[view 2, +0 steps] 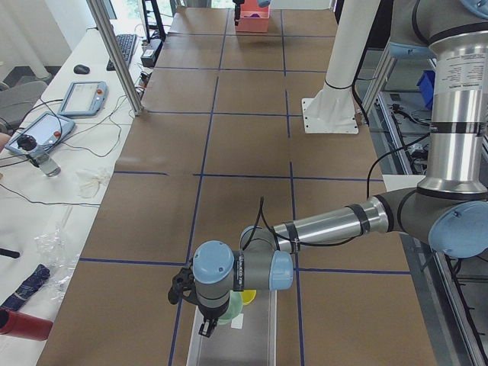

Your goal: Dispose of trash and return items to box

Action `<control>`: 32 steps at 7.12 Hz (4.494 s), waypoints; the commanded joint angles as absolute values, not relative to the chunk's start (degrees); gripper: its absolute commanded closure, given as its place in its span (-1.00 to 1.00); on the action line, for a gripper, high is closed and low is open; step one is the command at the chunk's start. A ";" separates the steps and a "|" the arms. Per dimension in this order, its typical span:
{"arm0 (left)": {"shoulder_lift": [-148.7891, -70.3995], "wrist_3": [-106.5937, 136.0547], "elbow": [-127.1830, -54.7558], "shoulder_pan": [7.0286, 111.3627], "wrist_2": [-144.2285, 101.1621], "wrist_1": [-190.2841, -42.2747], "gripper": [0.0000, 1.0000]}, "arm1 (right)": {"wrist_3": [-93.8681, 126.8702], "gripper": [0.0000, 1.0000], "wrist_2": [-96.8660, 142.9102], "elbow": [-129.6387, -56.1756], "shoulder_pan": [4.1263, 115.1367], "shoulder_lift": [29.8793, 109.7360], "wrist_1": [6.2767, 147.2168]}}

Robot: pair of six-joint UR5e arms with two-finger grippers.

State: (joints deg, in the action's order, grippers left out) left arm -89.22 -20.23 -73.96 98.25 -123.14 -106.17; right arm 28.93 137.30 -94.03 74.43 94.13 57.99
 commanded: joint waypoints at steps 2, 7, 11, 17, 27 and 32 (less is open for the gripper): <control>-90.61 -18.99 -64.61 98.97 -122.25 -111.62 1.00 | 28.92 -1.00 137.02 -94.04 74.09 94.31 57.83; -90.70 -15.12 -56.51 98.44 -129.72 -121.55 0.42 | 29.00 -1.00 136.93 -93.96 74.09 94.75 57.83; -90.26 -13.62 -73.30 98.35 -129.81 -108.57 -1.00 | 29.00 -1.00 136.15 -94.04 74.09 94.83 57.83; -86.31 5.70 -107.23 84.94 -134.38 -99.93 -1.00 | 16.05 -1.00 135.26 -99.83 83.76 94.49 76.68; -79.36 11.08 -103.28 76.90 -150.64 -111.97 -1.00 | 9.40 -1.00 137.44 -101.17 83.67 97.02 83.23; -74.81 10.99 -105.55 78.83 -149.77 -114.41 -1.00 | 9.49 -1.00 139.04 -100.90 83.76 97.90 82.97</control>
State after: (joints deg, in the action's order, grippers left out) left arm -76.74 11.02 -104.42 78.03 -149.93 -112.73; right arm 9.47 138.72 -100.82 83.76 97.09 82.99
